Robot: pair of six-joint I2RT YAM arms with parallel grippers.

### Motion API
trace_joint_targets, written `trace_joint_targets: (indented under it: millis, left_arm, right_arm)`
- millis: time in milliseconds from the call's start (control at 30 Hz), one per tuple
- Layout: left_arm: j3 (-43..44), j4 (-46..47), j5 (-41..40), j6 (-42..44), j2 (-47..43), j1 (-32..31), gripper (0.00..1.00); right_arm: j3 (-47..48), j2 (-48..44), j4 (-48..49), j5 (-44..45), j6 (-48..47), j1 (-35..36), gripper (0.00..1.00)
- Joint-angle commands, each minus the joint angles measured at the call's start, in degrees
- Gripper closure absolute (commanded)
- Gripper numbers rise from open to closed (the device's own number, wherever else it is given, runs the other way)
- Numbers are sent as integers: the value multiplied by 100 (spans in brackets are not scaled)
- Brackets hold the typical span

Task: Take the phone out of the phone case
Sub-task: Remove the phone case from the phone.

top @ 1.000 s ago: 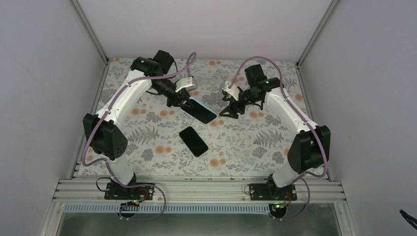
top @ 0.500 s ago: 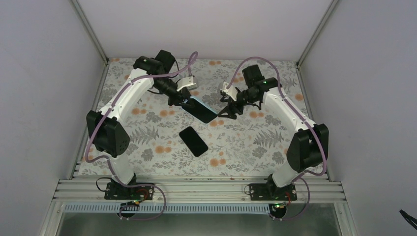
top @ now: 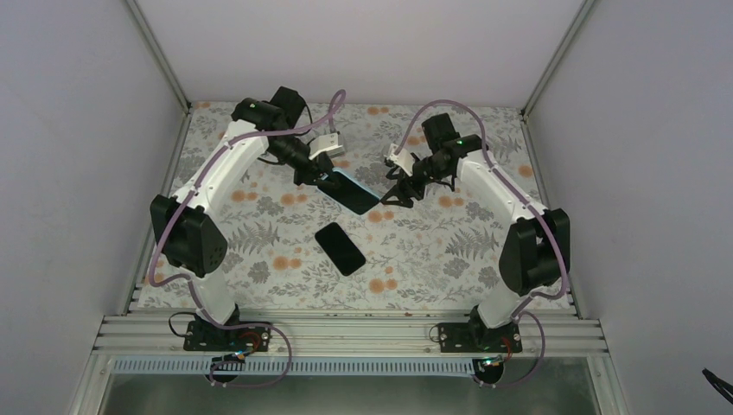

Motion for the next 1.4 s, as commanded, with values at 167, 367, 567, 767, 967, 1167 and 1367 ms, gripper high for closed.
trace_joint_targets:
  millis: [167, 367, 567, 767, 967, 1167, 1367]
  left_arm:
    - [193, 43, 930, 34, -357, -209, 98]
    - [27, 43, 946, 68, -472, -494, 98]
    - [-64, 34, 1153, 208, -781, -530, 98]
    - [-109, 43, 1117, 361, -818, -502, 98]
    - [568, 43, 1443, 266, -252, 67, 98]
    - [1137, 43, 1572, 194, 205, 218, 98]
    - [1450, 51, 1690, 114, 480, 211, 98]
  right_arm:
    - [371, 274, 408, 262, 299, 151, 17]
    - [744, 531, 807, 732, 711, 356, 17]
    - [1200, 888, 1028, 980, 873, 405, 16]
    - [1634, 1003, 146, -238, 239, 430, 13]
    - [2362, 1043, -1462, -1288, -658, 1027, 14]
    - [2596, 874, -1128, -1500, -117, 1612, 14]
    - [3355, 1334, -1540, -1888, -132, 1826, 15]
